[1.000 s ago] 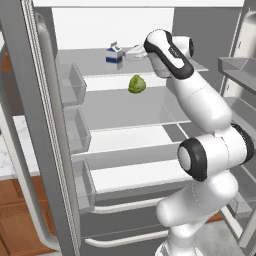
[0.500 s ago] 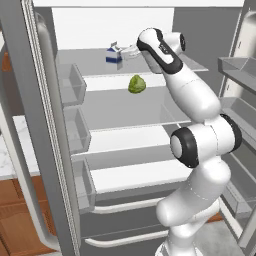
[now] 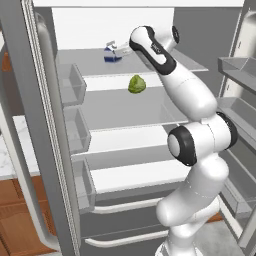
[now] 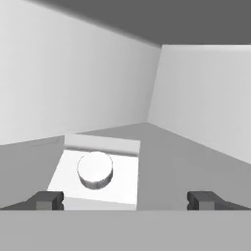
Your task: Take out the milk from the fridge and place it on the tray on the counter. Then take the sugar cube near the tray and place it in the tray.
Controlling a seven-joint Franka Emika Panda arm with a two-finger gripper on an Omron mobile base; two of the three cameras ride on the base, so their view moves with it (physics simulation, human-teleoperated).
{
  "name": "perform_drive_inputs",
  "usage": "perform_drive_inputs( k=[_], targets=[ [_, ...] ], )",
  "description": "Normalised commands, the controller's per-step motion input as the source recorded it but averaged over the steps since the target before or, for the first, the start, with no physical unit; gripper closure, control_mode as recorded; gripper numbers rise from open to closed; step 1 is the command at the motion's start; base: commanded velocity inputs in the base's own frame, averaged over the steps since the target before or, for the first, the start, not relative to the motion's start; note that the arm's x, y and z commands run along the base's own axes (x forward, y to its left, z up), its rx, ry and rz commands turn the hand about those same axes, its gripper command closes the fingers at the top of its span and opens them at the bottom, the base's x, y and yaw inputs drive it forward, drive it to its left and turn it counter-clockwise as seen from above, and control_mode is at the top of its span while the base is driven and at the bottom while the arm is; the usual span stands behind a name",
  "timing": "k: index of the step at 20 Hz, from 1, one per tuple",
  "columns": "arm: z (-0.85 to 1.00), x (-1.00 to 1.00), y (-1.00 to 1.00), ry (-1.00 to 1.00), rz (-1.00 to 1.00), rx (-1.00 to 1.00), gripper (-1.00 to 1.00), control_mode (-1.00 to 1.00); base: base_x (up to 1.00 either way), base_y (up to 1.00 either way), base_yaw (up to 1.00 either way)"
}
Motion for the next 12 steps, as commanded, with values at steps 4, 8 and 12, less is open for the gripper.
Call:
perform_drive_inputs(
  k=[4,8,12],
  targets=[
    [0.00,-0.03,0.16,0.00,0.00,-0.01,-1.00,-1.00,0.00,0.00,0.00],
    [0.00,-0.17,0.15,0.00,0.00,0.00,-1.00,-1.00,0.00,0.00,0.00],
    [0.00,-0.39,0.11,0.01,0.00,0.00,-1.00,-1.00,0.00,0.00,0.00]
  ],
)
